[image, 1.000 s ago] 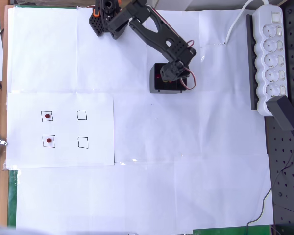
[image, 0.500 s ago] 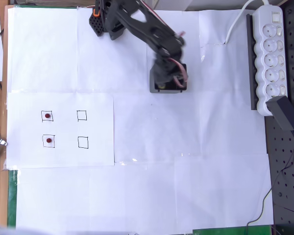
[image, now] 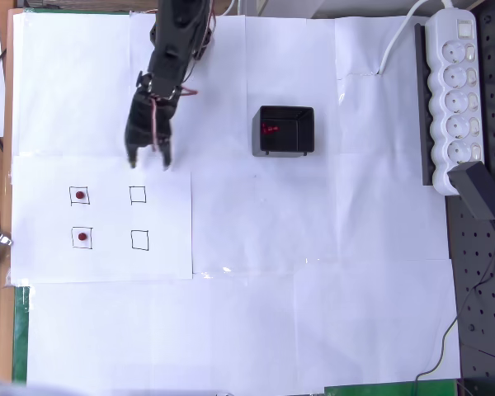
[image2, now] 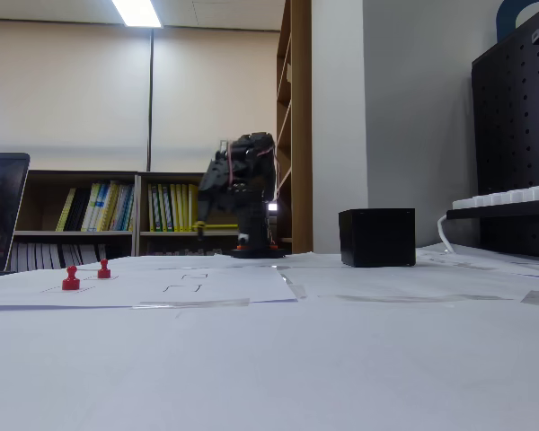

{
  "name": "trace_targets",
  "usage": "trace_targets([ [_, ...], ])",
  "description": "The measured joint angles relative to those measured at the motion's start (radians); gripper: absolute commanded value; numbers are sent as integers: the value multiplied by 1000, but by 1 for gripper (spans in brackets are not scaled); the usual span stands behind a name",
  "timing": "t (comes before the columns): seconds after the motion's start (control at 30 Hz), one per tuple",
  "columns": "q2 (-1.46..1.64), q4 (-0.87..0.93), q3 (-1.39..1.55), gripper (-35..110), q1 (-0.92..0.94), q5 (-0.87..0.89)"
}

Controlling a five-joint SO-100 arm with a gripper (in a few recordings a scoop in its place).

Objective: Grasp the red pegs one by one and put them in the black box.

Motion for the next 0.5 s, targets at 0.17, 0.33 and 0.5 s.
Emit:
trace_targets([
  [0.17, 198, -302, -34, 26, 61, -74],
  [0.33, 374, -463, -18, 26, 121, -107],
  [0.5, 534, -549, 98, 26, 141, -163],
])
